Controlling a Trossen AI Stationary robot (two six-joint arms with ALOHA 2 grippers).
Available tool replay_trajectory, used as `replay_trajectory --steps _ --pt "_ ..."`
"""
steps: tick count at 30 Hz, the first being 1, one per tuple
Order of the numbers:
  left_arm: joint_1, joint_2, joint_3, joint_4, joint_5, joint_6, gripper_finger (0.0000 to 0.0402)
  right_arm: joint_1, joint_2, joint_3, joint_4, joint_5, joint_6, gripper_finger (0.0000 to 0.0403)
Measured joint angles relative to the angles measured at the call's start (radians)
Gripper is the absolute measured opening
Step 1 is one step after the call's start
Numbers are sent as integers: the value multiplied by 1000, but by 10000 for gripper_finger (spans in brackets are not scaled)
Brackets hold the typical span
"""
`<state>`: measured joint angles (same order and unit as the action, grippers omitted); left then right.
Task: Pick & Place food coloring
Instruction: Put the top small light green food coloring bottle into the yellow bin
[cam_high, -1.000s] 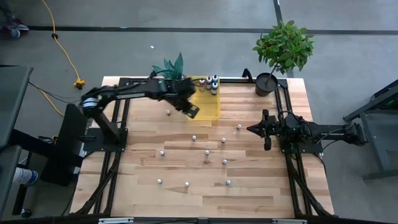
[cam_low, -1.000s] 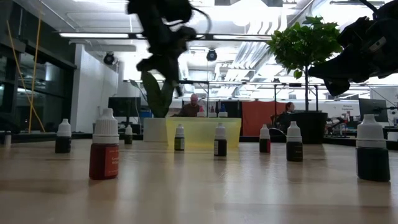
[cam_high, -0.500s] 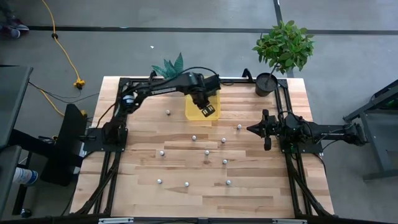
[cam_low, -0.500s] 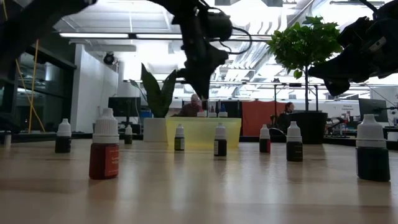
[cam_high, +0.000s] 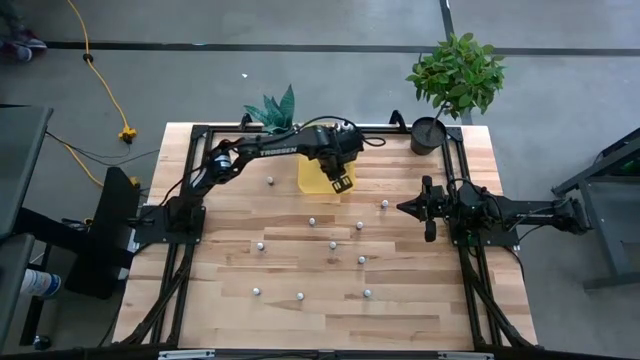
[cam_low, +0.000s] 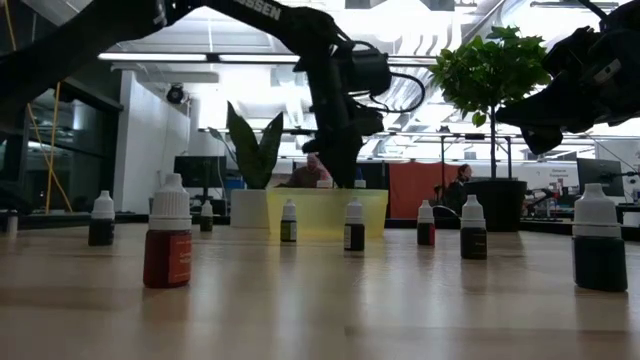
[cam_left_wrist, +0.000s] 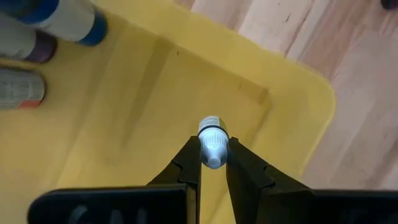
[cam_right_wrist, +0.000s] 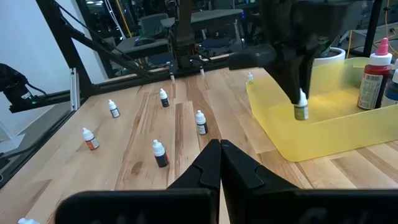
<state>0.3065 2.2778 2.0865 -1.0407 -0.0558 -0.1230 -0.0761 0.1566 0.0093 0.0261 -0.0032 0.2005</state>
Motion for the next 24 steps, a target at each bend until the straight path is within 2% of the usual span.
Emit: replay_trajectory --steps 24 --pt "-13 65 -1 59 25 45 39 0 1 0 0 0 0 0"
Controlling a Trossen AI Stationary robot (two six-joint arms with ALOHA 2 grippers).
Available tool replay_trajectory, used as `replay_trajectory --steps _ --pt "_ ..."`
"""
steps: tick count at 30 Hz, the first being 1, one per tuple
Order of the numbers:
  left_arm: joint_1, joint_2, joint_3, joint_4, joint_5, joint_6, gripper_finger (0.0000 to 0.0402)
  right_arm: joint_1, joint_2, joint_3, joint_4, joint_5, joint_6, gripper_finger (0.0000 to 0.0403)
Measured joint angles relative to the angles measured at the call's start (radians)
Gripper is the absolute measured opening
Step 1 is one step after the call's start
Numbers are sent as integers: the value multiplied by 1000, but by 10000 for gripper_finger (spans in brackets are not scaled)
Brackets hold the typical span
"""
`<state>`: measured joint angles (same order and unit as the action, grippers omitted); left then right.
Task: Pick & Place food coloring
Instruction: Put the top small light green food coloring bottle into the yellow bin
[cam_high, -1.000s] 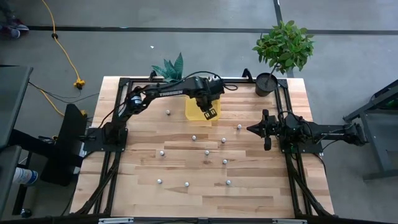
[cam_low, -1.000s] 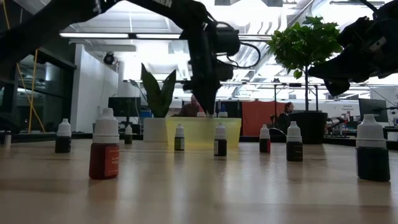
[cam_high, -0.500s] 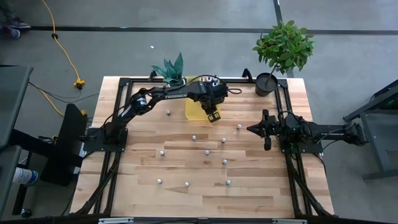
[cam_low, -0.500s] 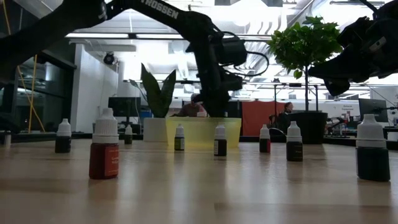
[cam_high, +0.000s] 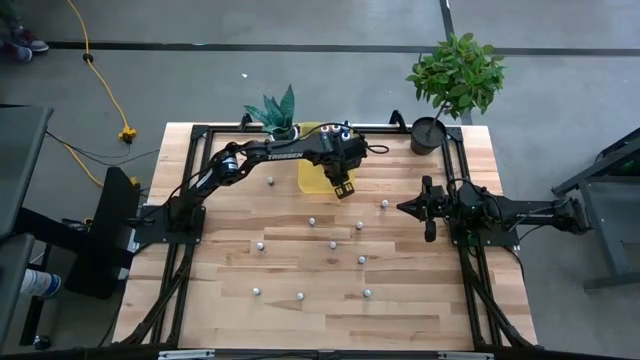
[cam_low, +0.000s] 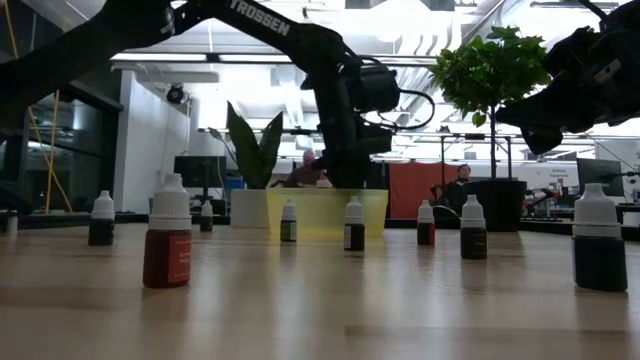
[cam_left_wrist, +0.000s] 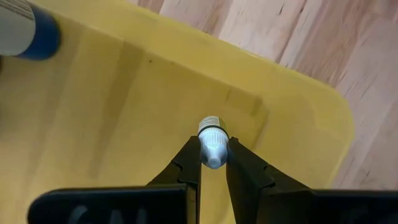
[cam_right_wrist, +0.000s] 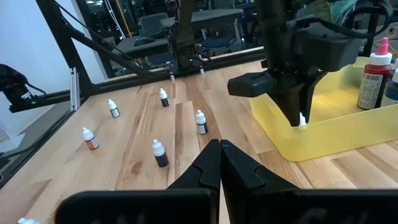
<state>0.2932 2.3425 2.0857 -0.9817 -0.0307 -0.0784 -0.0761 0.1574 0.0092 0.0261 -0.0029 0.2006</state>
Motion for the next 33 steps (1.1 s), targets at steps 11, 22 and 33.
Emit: replay_trajectory --steps 11,22,33 --pt "0 0 30 -17 1 -4 39 0 0 0 0 0 0 0" --pt "1 1 29 -48 4 -31 39 0 0 0 0 0 0 0" --pt "1 1 29 -82 0 -32 39 0 0 0 0 0 0 0"
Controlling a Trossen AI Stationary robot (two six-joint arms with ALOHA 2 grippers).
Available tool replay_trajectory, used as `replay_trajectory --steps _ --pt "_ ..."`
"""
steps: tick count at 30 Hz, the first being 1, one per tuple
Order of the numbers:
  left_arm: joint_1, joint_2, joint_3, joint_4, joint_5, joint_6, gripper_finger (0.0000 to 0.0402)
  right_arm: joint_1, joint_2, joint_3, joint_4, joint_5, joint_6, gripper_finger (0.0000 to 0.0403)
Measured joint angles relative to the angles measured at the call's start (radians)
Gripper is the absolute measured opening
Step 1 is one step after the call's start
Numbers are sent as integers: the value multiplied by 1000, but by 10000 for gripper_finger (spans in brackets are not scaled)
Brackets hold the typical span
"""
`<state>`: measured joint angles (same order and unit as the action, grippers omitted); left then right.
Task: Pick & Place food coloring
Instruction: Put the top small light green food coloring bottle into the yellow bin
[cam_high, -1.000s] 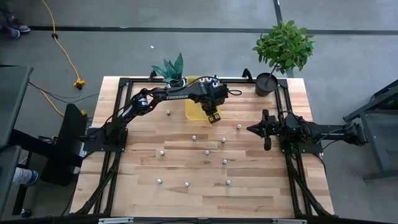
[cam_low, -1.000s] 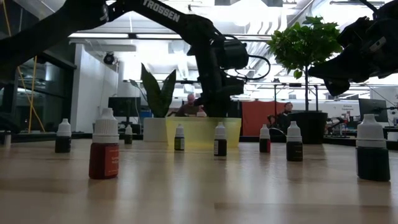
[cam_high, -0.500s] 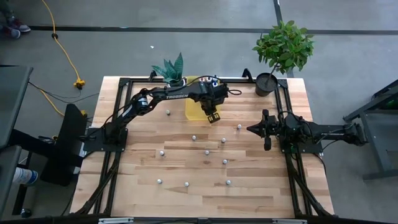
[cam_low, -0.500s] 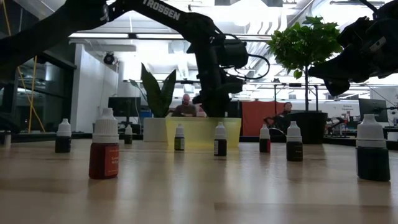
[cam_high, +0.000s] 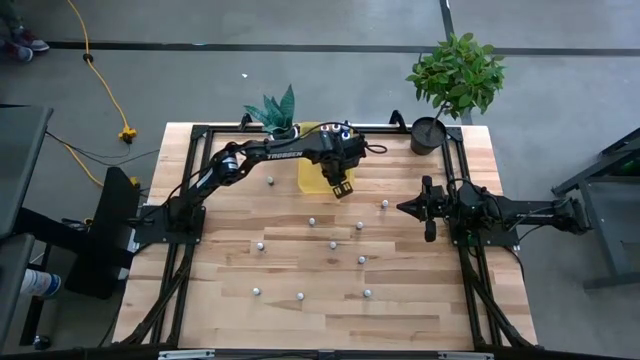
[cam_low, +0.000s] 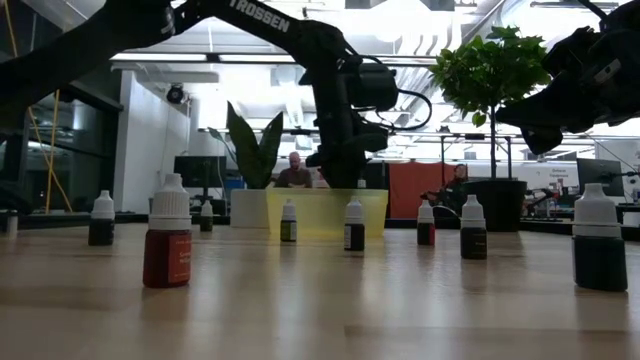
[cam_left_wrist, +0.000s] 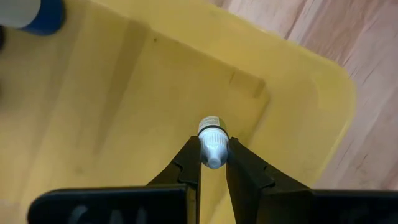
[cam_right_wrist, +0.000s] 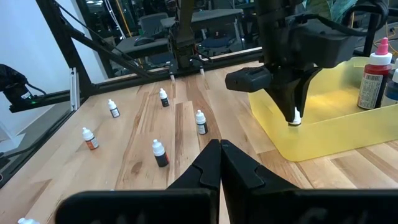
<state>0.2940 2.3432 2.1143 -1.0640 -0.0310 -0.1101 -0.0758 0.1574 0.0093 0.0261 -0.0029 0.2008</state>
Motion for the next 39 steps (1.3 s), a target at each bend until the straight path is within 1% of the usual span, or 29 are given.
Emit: replay_trajectory --steps 9,14,21,31,39 --pt "0 13 0 -65 -3 0 39 0 0 0 0 0 0 0" --pt "0 13 -1 -66 -27 -9 39 0 0 0 0 0 0 0" --pt "0 13 -1 -88 -29 -8 43 0 0 0 0 0 0 0" --pt "0 13 -1 -84 -31 -8 84 0 0 0 0 0 0 0" --pt "1 13 -1 -84 -60 -22 118 0 0 0 0 0 0 0"
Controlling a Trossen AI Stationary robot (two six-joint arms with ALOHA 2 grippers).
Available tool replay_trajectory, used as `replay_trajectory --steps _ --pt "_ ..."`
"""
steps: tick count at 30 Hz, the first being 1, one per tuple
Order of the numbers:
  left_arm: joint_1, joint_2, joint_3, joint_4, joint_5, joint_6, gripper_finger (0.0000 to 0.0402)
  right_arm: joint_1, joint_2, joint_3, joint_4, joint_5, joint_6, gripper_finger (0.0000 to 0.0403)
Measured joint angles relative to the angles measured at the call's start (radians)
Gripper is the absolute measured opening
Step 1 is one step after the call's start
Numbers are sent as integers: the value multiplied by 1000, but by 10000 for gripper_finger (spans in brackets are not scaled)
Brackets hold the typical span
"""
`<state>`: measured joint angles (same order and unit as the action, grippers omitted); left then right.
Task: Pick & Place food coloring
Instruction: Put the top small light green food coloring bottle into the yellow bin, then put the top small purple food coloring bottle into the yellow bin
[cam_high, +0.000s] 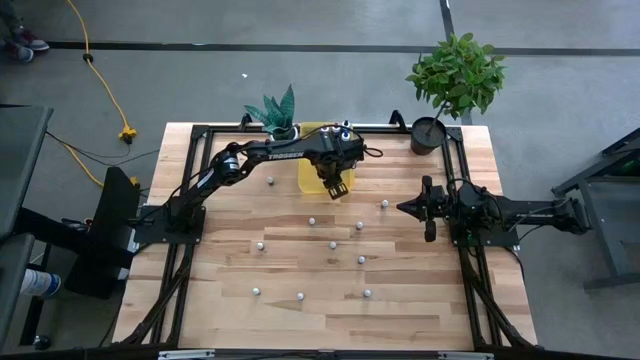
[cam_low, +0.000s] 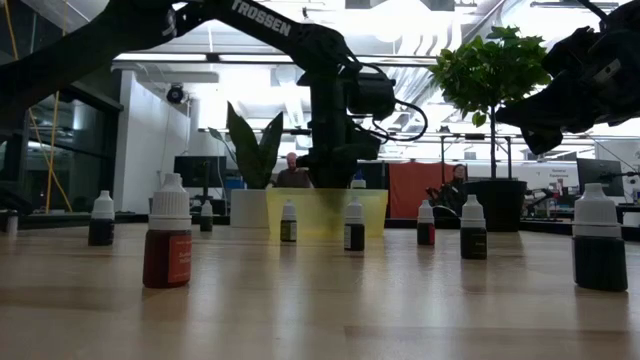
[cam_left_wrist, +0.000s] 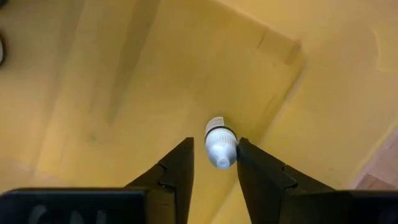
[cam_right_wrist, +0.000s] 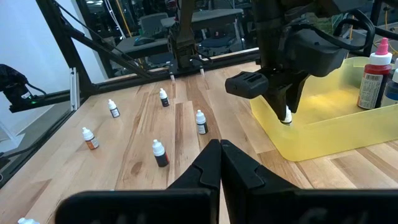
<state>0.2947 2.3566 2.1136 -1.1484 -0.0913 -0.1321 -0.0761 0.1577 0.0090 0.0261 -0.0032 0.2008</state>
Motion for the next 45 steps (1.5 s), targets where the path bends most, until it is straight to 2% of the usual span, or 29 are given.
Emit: replay_trajectory --steps 11,16,24,28,34,45 --pt "2 -5 3 -2 -6 6 206 0 0 0 0 0 0 0" --pt "6 -9 63 -33 -2 8 228 0 0 0 0 0 0 0" --pt "7 -8 234 -138 0 56 233 0 0 0 0 0 0 0" --pt "6 -11 243 -107 16 76 233 0 0 0 0 0 0 0" --pt "-22 -19 243 -81 113 132 233 0 0 0 0 1 0 0" --pt "-115 38 241 194 141 346 233 0 -1 0 0 0 0 0"
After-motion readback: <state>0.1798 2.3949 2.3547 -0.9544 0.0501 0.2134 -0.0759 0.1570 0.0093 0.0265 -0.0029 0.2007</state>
